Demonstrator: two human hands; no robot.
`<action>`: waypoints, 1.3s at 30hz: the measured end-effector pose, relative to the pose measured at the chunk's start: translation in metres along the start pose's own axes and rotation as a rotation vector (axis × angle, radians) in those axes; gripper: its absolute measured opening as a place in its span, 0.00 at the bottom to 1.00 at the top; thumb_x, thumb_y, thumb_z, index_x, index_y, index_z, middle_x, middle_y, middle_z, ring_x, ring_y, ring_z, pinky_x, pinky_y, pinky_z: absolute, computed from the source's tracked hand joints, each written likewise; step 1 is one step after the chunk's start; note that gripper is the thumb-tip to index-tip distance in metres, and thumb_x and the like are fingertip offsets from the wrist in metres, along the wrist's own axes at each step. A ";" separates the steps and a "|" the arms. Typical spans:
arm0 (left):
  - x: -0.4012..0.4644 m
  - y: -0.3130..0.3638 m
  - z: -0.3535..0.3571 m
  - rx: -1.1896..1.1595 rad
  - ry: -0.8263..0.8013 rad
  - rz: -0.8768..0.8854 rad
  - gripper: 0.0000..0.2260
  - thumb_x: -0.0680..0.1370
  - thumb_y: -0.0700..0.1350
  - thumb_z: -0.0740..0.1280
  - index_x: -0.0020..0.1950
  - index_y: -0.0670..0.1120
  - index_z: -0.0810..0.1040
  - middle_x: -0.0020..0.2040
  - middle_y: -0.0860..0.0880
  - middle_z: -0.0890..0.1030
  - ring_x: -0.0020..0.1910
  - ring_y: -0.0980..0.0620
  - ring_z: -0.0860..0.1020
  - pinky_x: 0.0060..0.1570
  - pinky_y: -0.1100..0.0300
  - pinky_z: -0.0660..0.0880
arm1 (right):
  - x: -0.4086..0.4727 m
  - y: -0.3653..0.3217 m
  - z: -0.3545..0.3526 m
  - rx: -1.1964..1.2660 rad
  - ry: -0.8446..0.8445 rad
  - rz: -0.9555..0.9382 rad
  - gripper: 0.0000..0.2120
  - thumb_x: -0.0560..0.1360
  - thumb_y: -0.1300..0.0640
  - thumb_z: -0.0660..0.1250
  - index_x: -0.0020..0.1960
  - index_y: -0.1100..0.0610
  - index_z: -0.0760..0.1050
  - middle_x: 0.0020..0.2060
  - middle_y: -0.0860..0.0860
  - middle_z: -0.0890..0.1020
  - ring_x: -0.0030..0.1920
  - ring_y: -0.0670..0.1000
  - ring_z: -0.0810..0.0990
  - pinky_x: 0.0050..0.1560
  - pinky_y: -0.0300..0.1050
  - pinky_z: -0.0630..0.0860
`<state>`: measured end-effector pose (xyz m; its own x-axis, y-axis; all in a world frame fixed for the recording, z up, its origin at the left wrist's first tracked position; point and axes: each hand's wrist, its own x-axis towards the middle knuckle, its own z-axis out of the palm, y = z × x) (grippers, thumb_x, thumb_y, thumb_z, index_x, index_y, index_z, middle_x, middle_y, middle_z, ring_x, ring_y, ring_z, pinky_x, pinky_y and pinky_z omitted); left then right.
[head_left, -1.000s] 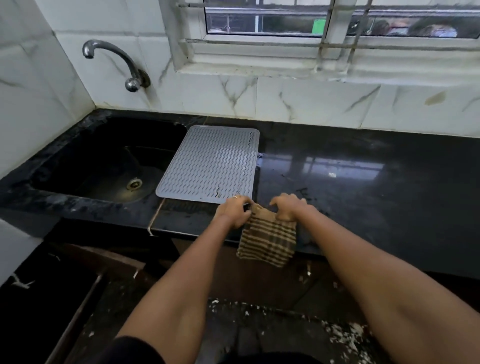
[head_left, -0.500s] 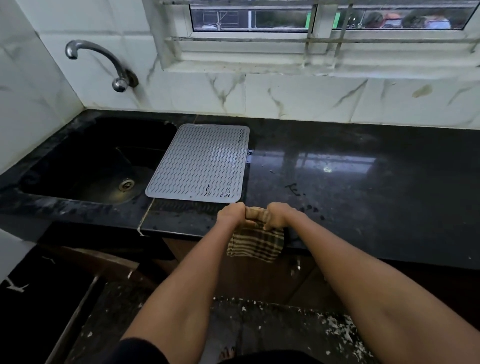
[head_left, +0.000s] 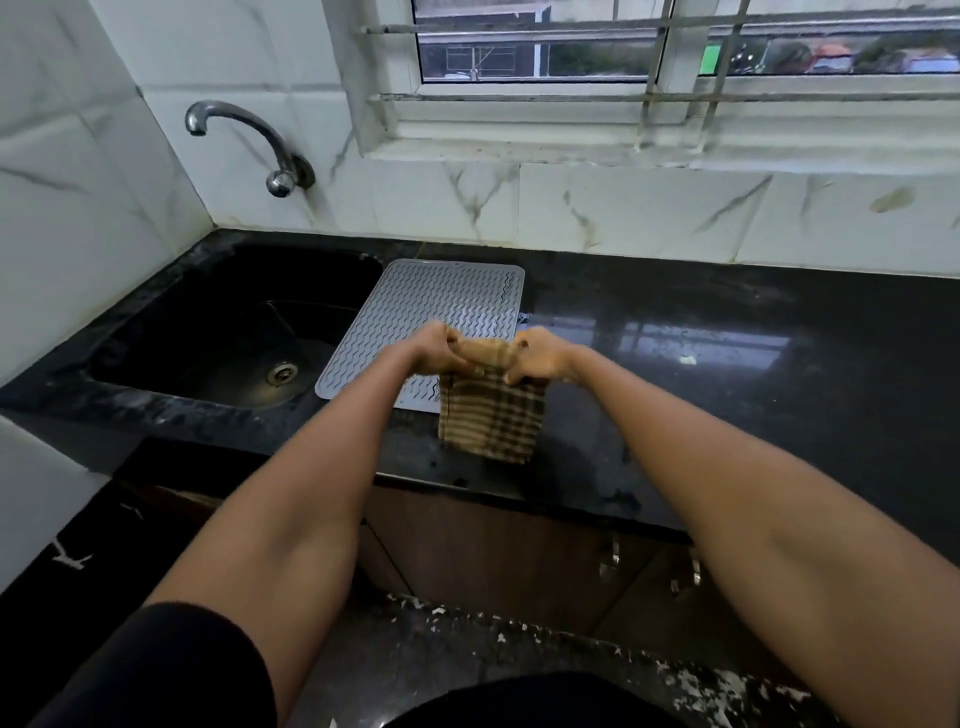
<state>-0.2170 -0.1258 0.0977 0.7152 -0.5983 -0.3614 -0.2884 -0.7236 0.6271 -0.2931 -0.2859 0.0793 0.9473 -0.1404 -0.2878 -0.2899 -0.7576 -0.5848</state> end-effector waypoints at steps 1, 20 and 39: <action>0.002 0.002 -0.011 0.006 0.077 0.040 0.07 0.72 0.42 0.73 0.42 0.45 0.75 0.42 0.49 0.77 0.42 0.51 0.75 0.39 0.61 0.72 | 0.006 -0.006 -0.008 -0.010 0.073 -0.019 0.14 0.69 0.58 0.74 0.51 0.61 0.76 0.47 0.54 0.76 0.48 0.53 0.75 0.45 0.43 0.72; 0.142 -0.079 -0.075 0.282 -0.268 -0.104 0.13 0.76 0.47 0.67 0.60 0.45 0.74 0.62 0.44 0.76 0.58 0.46 0.74 0.59 0.50 0.71 | 0.151 -0.011 0.009 -0.057 -0.076 0.217 0.07 0.76 0.62 0.62 0.44 0.66 0.75 0.41 0.59 0.75 0.47 0.63 0.78 0.47 0.52 0.76; 0.154 -0.066 0.001 0.969 -0.115 0.184 0.37 0.80 0.61 0.53 0.78 0.41 0.42 0.79 0.43 0.48 0.78 0.43 0.51 0.76 0.47 0.52 | 0.175 0.005 0.025 0.353 0.095 0.377 0.02 0.74 0.65 0.64 0.44 0.60 0.73 0.43 0.58 0.76 0.45 0.55 0.76 0.40 0.48 0.73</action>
<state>-0.0884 -0.1706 0.0000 0.5552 -0.7224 -0.4122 -0.8215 -0.5538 -0.1359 -0.1318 -0.2988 0.0067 0.7720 -0.4311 -0.4671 -0.6256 -0.3851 -0.6785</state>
